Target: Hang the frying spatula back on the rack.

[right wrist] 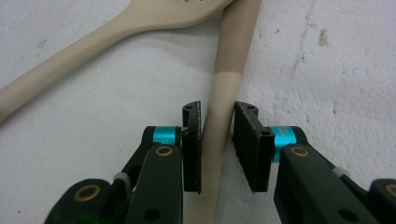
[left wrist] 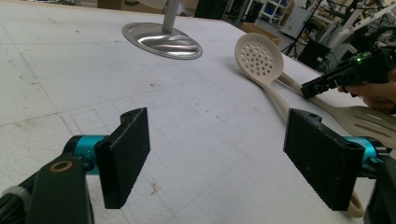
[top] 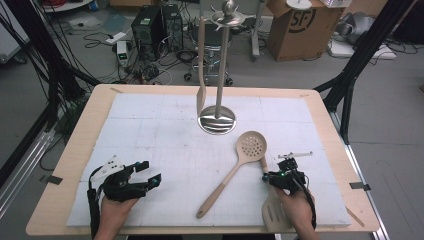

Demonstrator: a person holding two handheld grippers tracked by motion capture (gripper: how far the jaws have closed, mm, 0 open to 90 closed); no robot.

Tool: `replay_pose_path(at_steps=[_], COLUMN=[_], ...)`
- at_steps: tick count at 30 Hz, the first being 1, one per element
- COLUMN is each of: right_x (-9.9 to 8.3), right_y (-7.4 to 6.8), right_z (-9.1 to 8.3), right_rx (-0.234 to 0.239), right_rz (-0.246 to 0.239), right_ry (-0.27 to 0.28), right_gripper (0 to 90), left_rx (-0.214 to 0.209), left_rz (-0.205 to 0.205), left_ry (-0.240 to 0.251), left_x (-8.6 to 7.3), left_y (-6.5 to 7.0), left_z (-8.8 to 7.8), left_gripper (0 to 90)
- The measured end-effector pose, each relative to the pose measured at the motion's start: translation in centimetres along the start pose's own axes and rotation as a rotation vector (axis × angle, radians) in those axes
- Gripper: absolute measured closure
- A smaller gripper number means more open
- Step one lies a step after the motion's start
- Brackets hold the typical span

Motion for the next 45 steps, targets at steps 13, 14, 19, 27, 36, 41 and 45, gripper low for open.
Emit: replay_pose_path(at_steps=[13, 14, 19, 27, 36, 41, 45], right_x=[-1.2, -1.2, -0.8, 0.1, 0.2, -0.1, -0.1], right_y=[2.5, 2.5, 2.5, 1.4, 0.5, 0.3, 0.0], right_z=[0.1, 0.1, 0.2, 0.3, 0.4, 0.4, 0.4], right_rx=[0.28, 0.279, 0.267, 0.167, 0.175, 0.083, 0.055], right_rz=[0.254, 0.255, 0.237, 0.128, 0.057, 0.016, 0.003], right_ry=[0.084, 0.088, 0.056, -0.012, -0.001, 0.041, 0.04], right_gripper=[77.6, 77.5, 77.4, 74.6, 55.6, 71.1, 72.2], left_rx=[0.015, 0.016, 0.016, 0.016, 0.018, 0.018, 0.015], left_rz=[-0.006, -0.008, -0.006, -0.002, -0.003, -0.003, -0.003], left_ry=[-0.004, -0.005, -0.007, -0.007, -0.007, -0.005, -0.002], left_x=[-0.2, -0.2, -0.2, -0.2, -0.2, -0.2, -0.1], left_y=[-0.4, -0.4, -0.3, -0.2, -0.3, -0.3, -0.2], left_z=[-0.3, -0.3, -0.3, -0.2, -0.3, -0.3, -0.3], left_gripper=[23.4, 23.4, 23.4, 23.5, 23.5, 23.6, 23.6])
Point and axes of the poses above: each handheld gripper's, and its own axes: z roughly forward along the jaws, x roughly out of its top, y roughly to its right, the point moved 4 cm from there along z, roughly forward along the jaws, and after that the axes turned 6 degrees about -x, right-handed, at the moved point
